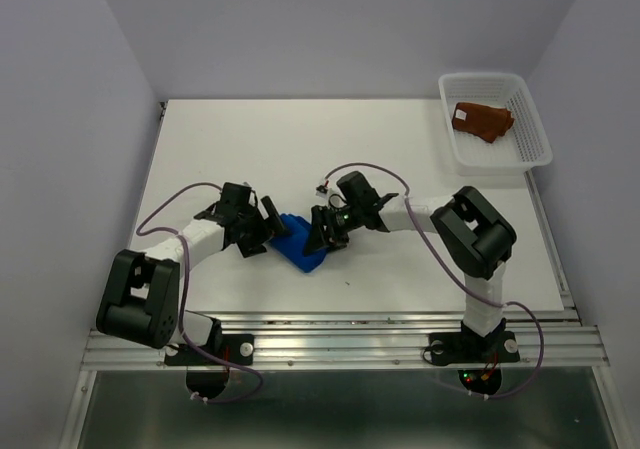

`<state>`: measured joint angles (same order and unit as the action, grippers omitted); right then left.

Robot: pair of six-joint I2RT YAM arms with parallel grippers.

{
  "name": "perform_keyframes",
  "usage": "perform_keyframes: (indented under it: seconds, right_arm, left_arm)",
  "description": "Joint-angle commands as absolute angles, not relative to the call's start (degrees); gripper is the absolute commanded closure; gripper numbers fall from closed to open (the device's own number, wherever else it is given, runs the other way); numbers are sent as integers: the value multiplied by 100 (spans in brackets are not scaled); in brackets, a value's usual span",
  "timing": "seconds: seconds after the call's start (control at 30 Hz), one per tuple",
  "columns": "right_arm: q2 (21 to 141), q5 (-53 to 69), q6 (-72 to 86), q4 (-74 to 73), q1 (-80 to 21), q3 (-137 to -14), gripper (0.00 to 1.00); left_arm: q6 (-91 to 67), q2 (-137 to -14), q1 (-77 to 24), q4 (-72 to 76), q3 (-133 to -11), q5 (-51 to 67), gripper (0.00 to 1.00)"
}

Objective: Roll the towels
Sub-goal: Roll the towel

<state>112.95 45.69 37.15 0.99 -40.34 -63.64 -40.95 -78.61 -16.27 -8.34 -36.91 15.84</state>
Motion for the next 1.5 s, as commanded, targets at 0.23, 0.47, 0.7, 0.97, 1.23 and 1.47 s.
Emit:
perform_keyframes:
  seconds: [0.23,0.47,0.7,0.97,1.23,1.47]
  right_arm:
    - [9380,2411,1557,-1001,-4314,-6319,30]
    - [9166,-91,363,-1239,-5429,-6477,28]
    - [9448,-1142,-667,-364,-6187,-6469,27]
    - [9992,-1442,-1590,633,-6425,-6187,25]
    - [10476,-1643,-1802,1142,-6425,-5916,20]
    - [11012,-1863,-1881,1160,-6425,-5854,20]
  left_arm:
    - [-3973,-8147,-1916,-1028,-4262,1116,9]
    - [-4008,-8218,-2021,-1266,-4412,932,10]
    - [-3955,-8367,-2100,-1310,-4517,967,10]
    - [-3946,-8376,-2109,-1362,-4535,976,10]
    - [-3955,-8385,-2101,-1406,-4579,1055,11]
    - [-3929,-8315,-2101,-1503,-4632,1046,10]
